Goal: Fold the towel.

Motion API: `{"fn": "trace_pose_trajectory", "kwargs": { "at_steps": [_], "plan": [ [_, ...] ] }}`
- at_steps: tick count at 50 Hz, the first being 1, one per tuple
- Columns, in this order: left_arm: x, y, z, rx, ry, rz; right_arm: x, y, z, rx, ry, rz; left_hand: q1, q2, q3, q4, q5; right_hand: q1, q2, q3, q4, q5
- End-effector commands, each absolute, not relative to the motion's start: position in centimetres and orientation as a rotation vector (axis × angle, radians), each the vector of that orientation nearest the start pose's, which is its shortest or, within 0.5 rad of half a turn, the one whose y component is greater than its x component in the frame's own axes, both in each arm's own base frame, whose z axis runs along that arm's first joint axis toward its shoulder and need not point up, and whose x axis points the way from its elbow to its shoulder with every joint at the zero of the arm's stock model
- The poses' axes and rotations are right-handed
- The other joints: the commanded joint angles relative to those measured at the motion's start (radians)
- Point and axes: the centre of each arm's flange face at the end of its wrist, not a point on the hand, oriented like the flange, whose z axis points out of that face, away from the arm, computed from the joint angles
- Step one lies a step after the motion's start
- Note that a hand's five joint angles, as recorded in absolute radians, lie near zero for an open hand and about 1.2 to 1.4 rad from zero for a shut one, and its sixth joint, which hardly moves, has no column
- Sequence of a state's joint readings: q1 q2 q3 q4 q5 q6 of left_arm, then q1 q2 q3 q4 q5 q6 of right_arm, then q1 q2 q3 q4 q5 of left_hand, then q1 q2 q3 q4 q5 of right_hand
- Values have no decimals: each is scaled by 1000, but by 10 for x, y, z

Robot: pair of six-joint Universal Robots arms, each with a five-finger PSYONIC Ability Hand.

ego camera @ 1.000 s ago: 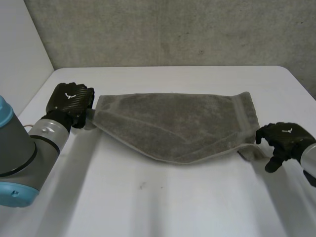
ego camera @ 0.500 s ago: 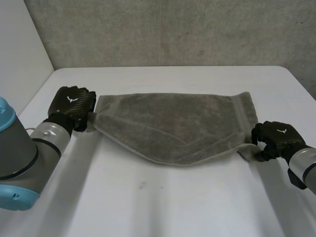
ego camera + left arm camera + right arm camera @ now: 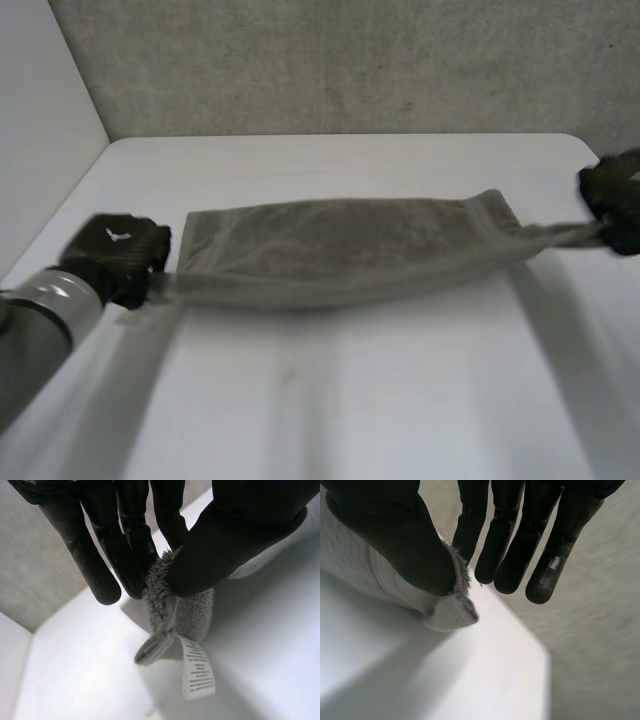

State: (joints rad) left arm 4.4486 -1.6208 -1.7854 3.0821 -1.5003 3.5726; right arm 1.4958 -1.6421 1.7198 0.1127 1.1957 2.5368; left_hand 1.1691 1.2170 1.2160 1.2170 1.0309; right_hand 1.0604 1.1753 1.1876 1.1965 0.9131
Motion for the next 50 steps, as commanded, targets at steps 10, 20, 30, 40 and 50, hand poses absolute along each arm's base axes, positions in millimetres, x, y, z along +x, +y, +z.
{"fn": "trace_pose_trajectory", "kwargs": {
  "at_steps": [10, 20, 30, 40, 50],
  "plan": [
    [-199, -201, 316, 933, 2071, -2022, 136, -259, 366, -1180, 2273, -2281, 227, 179, 180, 179, 191, 336, 221, 209, 200, 309],
    [-206, -231, 248, 1025, 2318, -1726, 156, -287, 292, -1339, 2410, -1861, 227, 179, 180, 179, 191, 336, 221, 209, 200, 309],
    [-226, -308, 214, 1032, 2352, -1677, 201, -347, 247, -1485, 2424, -1875, 227, 179, 180, 179, 191, 336, 221, 209, 200, 309],
    [-241, -357, 379, 611, 1314, -2613, 228, -379, 420, -828, 1430, -3083, 227, 179, 180, 179, 191, 336, 221, 209, 200, 309],
    [-231, -346, 366, 552, 1471, -2660, 232, -361, 388, -926, 1472, -2921, 227, 179, 180, 179, 191, 336, 221, 209, 200, 309]
  ]
}}
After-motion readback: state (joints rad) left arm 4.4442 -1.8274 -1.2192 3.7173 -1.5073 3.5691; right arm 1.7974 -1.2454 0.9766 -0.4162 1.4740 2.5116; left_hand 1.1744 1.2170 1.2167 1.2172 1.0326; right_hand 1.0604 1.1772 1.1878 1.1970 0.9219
